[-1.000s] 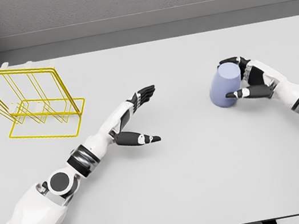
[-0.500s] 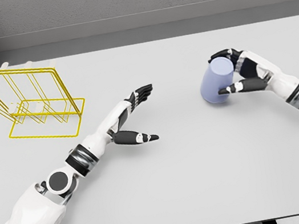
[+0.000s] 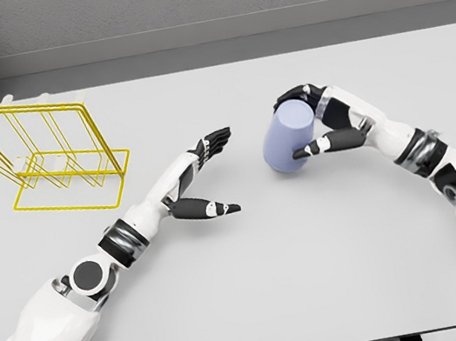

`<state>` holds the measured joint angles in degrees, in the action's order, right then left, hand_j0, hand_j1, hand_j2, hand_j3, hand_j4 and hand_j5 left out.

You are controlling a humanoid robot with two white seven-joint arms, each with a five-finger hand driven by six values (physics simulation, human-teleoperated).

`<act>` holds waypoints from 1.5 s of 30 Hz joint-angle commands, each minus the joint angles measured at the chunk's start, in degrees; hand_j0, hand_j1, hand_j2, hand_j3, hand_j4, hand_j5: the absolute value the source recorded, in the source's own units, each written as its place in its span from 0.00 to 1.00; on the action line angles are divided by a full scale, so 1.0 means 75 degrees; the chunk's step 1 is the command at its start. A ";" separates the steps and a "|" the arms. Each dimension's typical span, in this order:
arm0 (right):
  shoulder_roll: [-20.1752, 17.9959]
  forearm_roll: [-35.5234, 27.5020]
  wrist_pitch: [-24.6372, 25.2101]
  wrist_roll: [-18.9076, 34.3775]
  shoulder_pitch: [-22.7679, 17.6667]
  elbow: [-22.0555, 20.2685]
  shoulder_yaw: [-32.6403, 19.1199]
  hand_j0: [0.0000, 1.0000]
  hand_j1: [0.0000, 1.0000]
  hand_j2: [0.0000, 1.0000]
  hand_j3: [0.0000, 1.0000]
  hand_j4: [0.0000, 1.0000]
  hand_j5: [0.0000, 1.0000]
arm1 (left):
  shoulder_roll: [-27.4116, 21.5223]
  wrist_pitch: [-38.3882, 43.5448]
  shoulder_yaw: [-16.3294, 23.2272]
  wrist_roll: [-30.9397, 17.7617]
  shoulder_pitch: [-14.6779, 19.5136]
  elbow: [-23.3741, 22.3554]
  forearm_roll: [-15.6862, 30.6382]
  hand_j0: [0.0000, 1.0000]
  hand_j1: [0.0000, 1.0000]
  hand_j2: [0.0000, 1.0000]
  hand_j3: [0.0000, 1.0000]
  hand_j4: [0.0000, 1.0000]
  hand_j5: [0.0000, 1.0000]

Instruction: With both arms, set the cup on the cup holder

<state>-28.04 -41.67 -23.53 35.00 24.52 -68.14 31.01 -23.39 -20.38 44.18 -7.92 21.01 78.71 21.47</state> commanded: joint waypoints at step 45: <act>0.1055 0.0927 0.0008 0.0000 -0.0035 0.0284 0.0529 0.73 0.73 0.73 0.73 0.73 0.73 | -0.0150 0.0058 -0.0312 -0.0081 -0.0024 -0.0300 -0.0003 1.00 1.00 1.00 1.00 1.00 1.00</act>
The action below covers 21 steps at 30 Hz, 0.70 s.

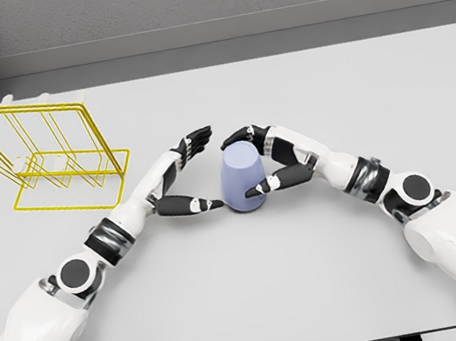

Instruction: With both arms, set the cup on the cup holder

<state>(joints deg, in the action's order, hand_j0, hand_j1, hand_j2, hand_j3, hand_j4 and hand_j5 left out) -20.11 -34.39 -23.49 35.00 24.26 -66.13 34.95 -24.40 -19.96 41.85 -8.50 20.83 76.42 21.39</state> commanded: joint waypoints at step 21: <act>-0.1163 0.0378 -0.0020 -0.0001 0.0000 0.0016 -0.0840 1.00 1.00 1.00 1.00 1.00 1.00 | -0.0063 -0.0045 0.0115 -0.0285 -0.0070 0.0111 0.0065 1.00 1.00 1.00 1.00 1.00 1.00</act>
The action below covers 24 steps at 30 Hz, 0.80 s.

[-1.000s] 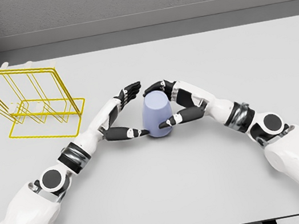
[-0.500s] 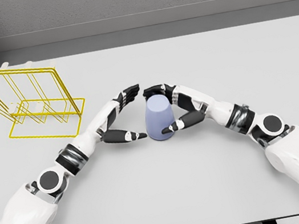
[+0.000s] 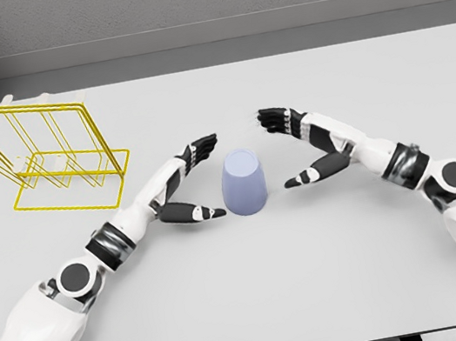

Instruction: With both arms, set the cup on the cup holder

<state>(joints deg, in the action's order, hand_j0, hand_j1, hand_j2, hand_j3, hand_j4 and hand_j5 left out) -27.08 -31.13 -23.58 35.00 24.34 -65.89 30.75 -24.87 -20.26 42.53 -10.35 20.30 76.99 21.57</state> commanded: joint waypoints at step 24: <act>-0.1932 0.4198 -0.1522 -0.0001 0.0422 0.0465 -0.1135 1.00 1.00 1.00 1.00 1.00 1.00 | 0.0258 0.0006 0.0025 -0.0389 0.0070 -0.0176 0.0065 1.00 1.00 1.00 1.00 1.00 1.00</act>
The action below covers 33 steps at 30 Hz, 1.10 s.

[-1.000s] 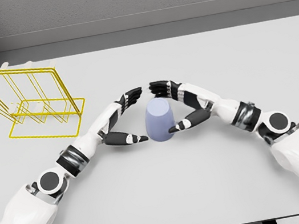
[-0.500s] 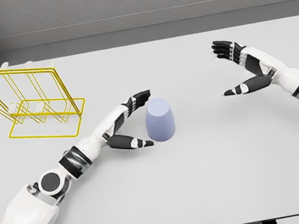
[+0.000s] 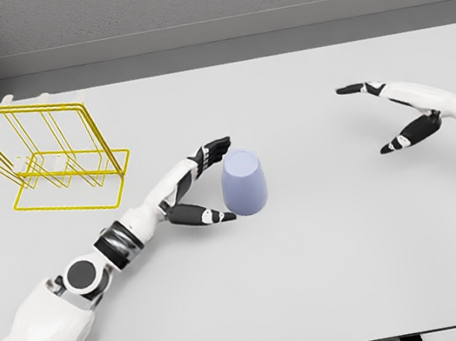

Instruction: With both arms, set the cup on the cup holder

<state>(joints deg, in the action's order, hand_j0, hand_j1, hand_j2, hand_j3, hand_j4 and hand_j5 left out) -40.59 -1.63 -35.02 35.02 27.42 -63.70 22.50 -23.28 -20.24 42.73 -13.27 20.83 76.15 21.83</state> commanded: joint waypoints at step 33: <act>-0.0389 0.0827 0.0002 -0.2021 0.1148 -0.0062 0.1418 1.00 1.00 1.00 1.00 1.00 1.00 | 0.0607 0.0026 -0.0026 -0.0011 0.0000 -0.0310 0.0358 1.00 1.00 1.00 1.00 1.00 1.00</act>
<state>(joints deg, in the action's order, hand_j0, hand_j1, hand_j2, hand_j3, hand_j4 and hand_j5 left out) -43.97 4.97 -35.10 19.91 36.04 -64.18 32.67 -19.16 -20.04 42.36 -13.35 20.92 73.81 24.35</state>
